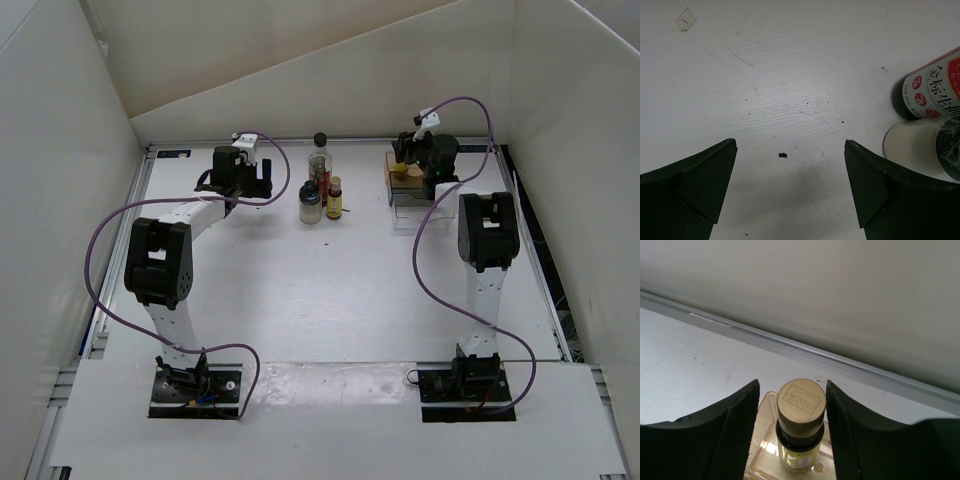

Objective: Organize the condiment bottles

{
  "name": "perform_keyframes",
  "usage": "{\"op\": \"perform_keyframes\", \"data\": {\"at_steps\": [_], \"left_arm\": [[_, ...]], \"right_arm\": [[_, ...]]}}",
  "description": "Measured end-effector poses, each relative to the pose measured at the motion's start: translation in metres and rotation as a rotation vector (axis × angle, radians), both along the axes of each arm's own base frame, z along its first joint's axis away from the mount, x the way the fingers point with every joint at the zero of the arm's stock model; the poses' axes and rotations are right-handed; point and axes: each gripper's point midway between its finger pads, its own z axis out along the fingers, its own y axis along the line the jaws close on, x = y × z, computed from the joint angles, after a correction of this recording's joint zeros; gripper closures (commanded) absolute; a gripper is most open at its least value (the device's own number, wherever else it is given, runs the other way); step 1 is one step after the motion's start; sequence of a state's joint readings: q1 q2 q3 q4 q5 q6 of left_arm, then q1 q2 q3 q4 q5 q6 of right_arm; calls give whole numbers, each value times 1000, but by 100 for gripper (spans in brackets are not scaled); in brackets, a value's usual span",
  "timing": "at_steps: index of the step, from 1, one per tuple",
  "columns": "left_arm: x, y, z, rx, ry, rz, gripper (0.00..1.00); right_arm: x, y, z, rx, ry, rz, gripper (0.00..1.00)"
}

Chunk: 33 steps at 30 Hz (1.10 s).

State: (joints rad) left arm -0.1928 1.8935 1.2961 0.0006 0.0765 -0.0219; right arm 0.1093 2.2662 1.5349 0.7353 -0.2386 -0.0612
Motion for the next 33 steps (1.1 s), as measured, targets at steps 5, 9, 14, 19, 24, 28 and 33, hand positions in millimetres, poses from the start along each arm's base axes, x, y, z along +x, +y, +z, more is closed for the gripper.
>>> {"op": "perform_keyframes", "data": {"at_steps": [5,9,14,19,24,28,33], "left_arm": [[0,0,0,0,0,0,0],[0,0,0,0,-1,1,0],[0,1,0,-1,-2,2,0],[-3,1,-6,0,8,1,0],[-7,1,-10,-2,14,1,0],[-8,1,-9,-4,13,-1,0],[-9,1,1,-10,-9,-4,0]], "right_arm": [[1,2,3,-10,-23,-17,28],[-2,4,-4,-25,-15,-31,24],[-8,3,-17,-49,8,-50,21],[-13,1,-4,-69,-13,-67,20],[-18,-2,37,-80,-91,-81,18],[-25,-6,70,-89,-153,-92,18],[-38,-2,100,-83,-211,-79,18]]}}
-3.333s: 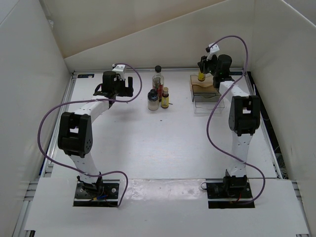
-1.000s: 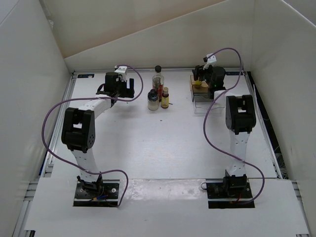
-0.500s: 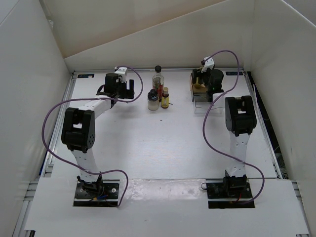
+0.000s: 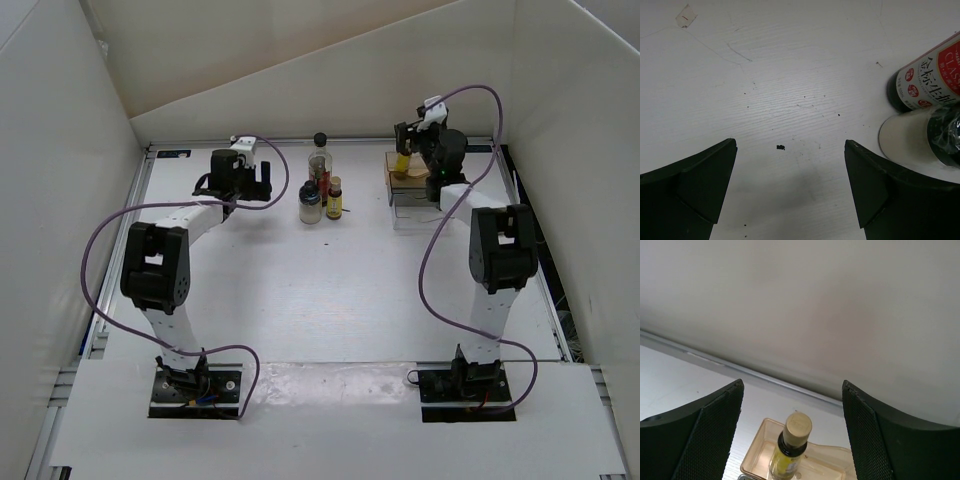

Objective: Organize the condiment bottles

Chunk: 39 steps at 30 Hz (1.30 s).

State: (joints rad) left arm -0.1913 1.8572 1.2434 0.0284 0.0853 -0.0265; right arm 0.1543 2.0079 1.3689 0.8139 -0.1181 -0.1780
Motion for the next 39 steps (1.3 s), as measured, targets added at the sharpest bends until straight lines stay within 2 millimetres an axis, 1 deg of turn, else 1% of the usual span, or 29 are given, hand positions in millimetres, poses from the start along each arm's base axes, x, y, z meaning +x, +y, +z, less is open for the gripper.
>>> {"op": "perform_keyframes", "data": {"at_steps": [4,5,7,11,14,16,17,19,21,23,26,30,33,37,39], "left_arm": [[-6,1,8,-3,-13,-1,0],[-6,2,9,-4,-15,2,0],[-8,4,11,-5,-19,4,0],[-12,8,10,-6,-18,11,0],[-16,10,9,-9,-13,17,0],[-18,13,8,-11,-12,22,0],[-20,14,8,-12,-12,24,0],[-22,16,7,-17,-12,30,0],[-23,16,8,-21,-14,32,0],[-24,16,8,-24,-15,34,0],[-25,16,10,-31,-24,35,0],[-26,16,11,-35,-29,37,0],[-26,16,13,-37,-33,37,0],[-25,19,13,-38,-32,42,0],[-25,20,12,-37,-32,44,0]], "right_arm": [[-14,16,18,28,-23,61,18],[-20,22,21,36,-26,80,18],[-37,42,22,48,-23,135,18],[-81,94,6,57,19,265,20],[-121,130,-10,62,59,367,20],[-146,144,-21,62,83,414,20],[-158,147,-27,59,97,431,20],[-176,149,-34,50,113,450,20],[-188,149,-35,45,114,460,20],[-193,148,-31,47,107,466,20],[-195,148,-25,55,91,473,21],[-194,151,-30,57,97,485,21],[-188,157,-44,59,121,494,22],[-176,165,-75,55,188,500,22],[-169,168,-84,55,207,503,22]]}}
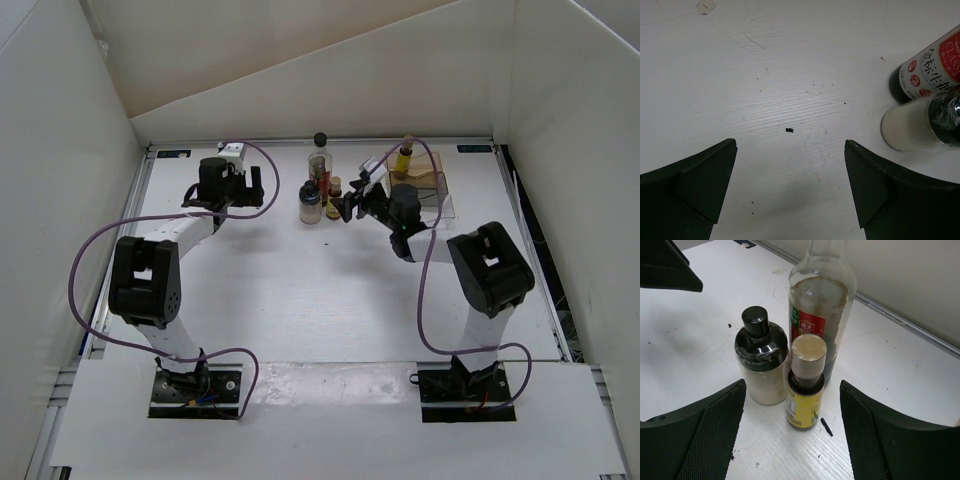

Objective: Organize the condiment bottles

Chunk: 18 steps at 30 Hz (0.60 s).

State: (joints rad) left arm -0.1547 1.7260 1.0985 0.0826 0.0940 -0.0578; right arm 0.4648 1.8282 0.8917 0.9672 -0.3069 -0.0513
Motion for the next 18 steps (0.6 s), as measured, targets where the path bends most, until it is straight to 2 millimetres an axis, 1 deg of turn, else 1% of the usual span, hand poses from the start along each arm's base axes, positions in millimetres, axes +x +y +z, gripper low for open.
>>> {"op": "perform_keyframes", "data": {"at_steps": [3,9,14,18], "left_arm": [[1,3,0,0,0,6,0],[2,8,0,0,0,15,0],[4,11,1,-2,-2,20,0],[5,13,1,-4,-1,22,0]], "right_arm": [[12,5,-4,3,7,4,22],[32,10,5,29,-8,10,22],[43,12,8,42,-10,12,22],[44,15,-1,50,21,19,22]]}}
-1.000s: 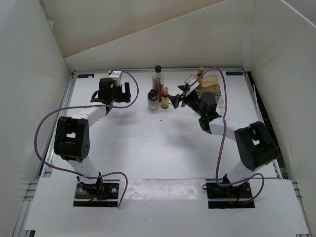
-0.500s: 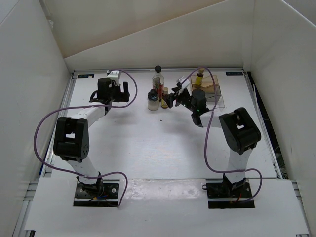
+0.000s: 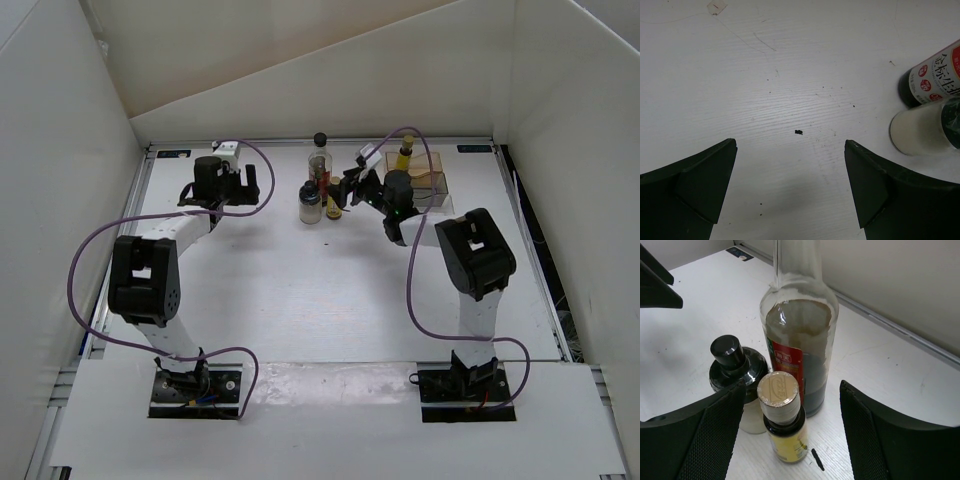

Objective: Organize the condiment bottles

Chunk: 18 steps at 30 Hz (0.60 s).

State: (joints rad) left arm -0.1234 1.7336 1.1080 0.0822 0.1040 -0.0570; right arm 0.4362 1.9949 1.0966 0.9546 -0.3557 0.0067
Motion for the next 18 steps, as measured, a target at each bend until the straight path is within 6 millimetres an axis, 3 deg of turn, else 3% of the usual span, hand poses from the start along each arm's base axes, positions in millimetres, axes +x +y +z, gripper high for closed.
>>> {"op": "perform_keyframes", "data": {"at_steps": [18], "left_arm": [[2,9,-5,-9,12,10,0]], "right_arm": [[8,11,-24,-3,69,22,33]]}}
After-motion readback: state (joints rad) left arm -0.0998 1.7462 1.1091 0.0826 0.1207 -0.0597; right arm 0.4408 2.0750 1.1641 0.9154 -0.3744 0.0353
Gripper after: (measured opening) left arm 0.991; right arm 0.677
